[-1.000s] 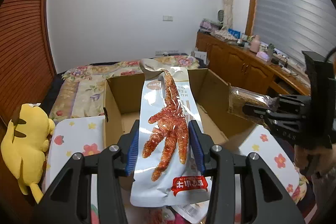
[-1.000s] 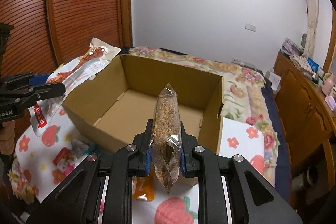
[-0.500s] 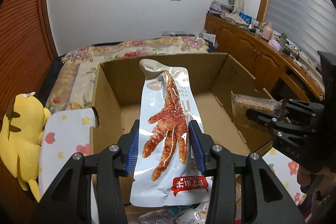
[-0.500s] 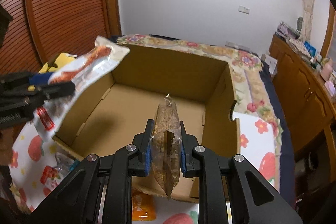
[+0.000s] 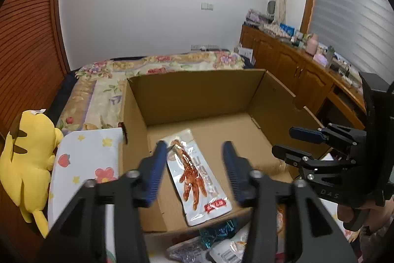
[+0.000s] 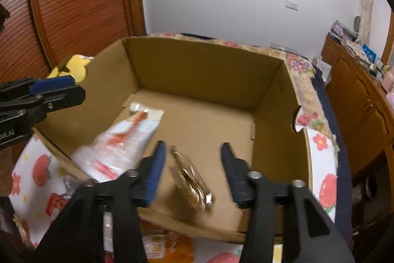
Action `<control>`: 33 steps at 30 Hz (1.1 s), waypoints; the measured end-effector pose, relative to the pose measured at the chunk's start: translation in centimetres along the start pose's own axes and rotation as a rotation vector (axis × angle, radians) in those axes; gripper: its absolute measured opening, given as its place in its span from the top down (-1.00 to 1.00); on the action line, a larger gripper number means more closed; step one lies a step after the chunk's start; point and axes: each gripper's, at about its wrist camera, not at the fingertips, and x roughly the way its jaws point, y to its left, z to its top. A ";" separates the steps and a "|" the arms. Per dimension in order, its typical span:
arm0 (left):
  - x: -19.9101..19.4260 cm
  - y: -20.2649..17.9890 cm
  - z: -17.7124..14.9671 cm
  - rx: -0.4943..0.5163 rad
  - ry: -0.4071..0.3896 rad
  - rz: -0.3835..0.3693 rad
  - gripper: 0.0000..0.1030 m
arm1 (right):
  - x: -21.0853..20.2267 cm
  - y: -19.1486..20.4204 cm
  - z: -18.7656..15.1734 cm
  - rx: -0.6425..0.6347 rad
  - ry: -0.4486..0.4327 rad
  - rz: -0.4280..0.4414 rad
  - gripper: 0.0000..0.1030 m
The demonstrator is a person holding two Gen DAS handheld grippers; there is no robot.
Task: Organize snacks
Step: 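Carry both snacks over the box and open both tools to drop them, then withdraw both tools and reach the right tool to the small clear packet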
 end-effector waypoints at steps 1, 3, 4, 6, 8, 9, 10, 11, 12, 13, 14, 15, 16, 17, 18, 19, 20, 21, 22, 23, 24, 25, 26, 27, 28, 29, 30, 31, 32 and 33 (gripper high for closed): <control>-0.7 0.0 -0.2 0.000 -0.017 -0.003 -0.14 | -0.5 0.2 0.0 -0.001 -0.011 0.009 0.04; -1.5 0.0 -0.5 0.008 -0.029 -0.002 -0.16 | -1.7 0.4 -0.2 0.001 -0.035 0.029 0.04; -1.8 0.0 -0.6 0.013 -0.033 0.000 -0.25 | -2.6 0.5 -0.4 0.005 -0.054 0.043 0.04; -2.6 0.0 -1.0 0.023 -0.052 0.003 -0.49 | -3.8 0.7 -0.8 0.015 -0.075 0.055 0.04; -3.5 -0.1 -1.5 0.032 -0.086 0.003 -0.63 | -5.2 0.8 -1.3 0.021 -0.102 0.067 0.04; -3.8 -0.1 -1.8 0.035 -0.096 0.004 -0.69 | -5.7 0.9 -1.5 0.021 -0.112 0.070 0.04; -4.1 -0.1 -2.0 0.035 -0.102 0.003 -0.76 | -6.3 1.0 -1.9 0.021 -0.125 0.070 0.04; -4.4 -0.1 -2.3 0.028 -0.109 0.001 -0.79 | -6.7 0.9 -2.0 0.022 -0.131 0.073 0.03; -4.6 -0.1 -2.5 0.022 -0.115 -0.001 -0.85 | -7.1 0.9 -2.3 0.024 -0.137 0.079 0.03; -5.0 -0.1 -2.8 0.013 -0.126 -0.004 -0.92 | -7.6 1.1 -2.9 0.026 -0.143 0.081 0.02; -5.3 -0.2 -3.1 0.006 -0.138 -0.005 -0.94 | -8.1 1.2 -3.4 0.030 -0.148 0.087 0.01; -5.6 -0.2 -3.3 0.001 -0.147 -0.006 -0.97 | -8.3 1.1 -3.8 0.033 -0.150 0.093 -0.04; -5.8 -0.2 -3.8 0.000 -0.154 -0.010 -0.99 | -8.6 1.1 -4.3 0.039 -0.150 0.098 -0.08; -6.0 -0.3 -4.2 0.001 -0.156 -0.013 -0.99 | -8.8 1.1 -4.7 0.041 -0.149 0.100 -0.10; -6.2 -0.3 -4.8 0.004 -0.155 -0.017 -0.99 | -8.8 1.1 -5.1 0.041 -0.147 0.102 -0.14; -6.3 -0.4 -5.3 0.006 -0.152 -0.024 -0.99 | -8.8 1.0 -5.8 0.038 -0.141 0.102 -0.16; -6.4 -0.4 -5.9 0.007 -0.149 -0.030 -0.99 | -8.9 1.1 -6.4 0.035 -0.135 0.100 -0.17; -6.5 -0.5 -6.5 0.007 -0.146 -0.030 -0.99 | -8.8 1.0 -7.3 0.033 -0.126 0.098 -0.18; -6.6 -0.6 -7.2 0.010 -0.142 -0.030 -0.99 | -8.7 0.9 -7.9 0.032 -0.117 0.095 -0.18; -6.6 -0.7 -7.9 0.014 -0.136 -0.029 -0.99 | -8.6 0.8 -8.6 0.033 -0.105 0.088 -0.18; -6.6 -0.9 -8.5 0.017 -0.132 -0.027 -0.99 | -8.5 0.6 -9.4 0.037 -0.095 0.079 -0.18; -6.6 -1.2 -9.1 0.018 -0.127 -0.024 -0.99 | -8.4 0.4 -10.2 0.043 -0.085 0.070 -0.18; -6.5 -1.4 -9.8 0.017 -0.121 -0.021 -0.99 | -8.4 0.2 -10.8 0.048 -0.077 0.061 -0.18; -6.5 -1.6 -10.6 0.013 -0.113 -0.021 -0.99 | -8.3 0.1 -11.5 0.053 -0.069 0.053 -0.18; -6.5 -1.9 -11.3 0.008 -0.105 -0.025 -0.99 | -8.3 -0.1 -12.4 0.063 -0.057 0.044 -0.18; -6.4 -2.1 -12.0 0.002 -0.095 -0.032 -0.99 | -8.2 -0.4 -13.0 0.072 -0.048 0.044 -0.18; -6.3 -2.4 -12.8 0.000 -0.083 -0.034 -0.99 | -8.2 -0.6 -13.6 0.083 -0.040 0.048 -0.18; -6.2 -2.7 -13.5 0.003 -0.074 -0.034 -0.99 | -8.2 -1.0 -14.4 0.101 -0.029 0.055 -0.18; -6.2 -3.0 -14.2 0.004 -0.067 -0.031 -0.99 | -8.2 -1.2 -15.0 0.111 -0.021 0.057 -0.18; -6.2 -3.3 -14.9 0.005 -0.059 -0.031 -0.99 | -8.2 -1.3 -15.6 0.118 -0.012 0.056 -0.18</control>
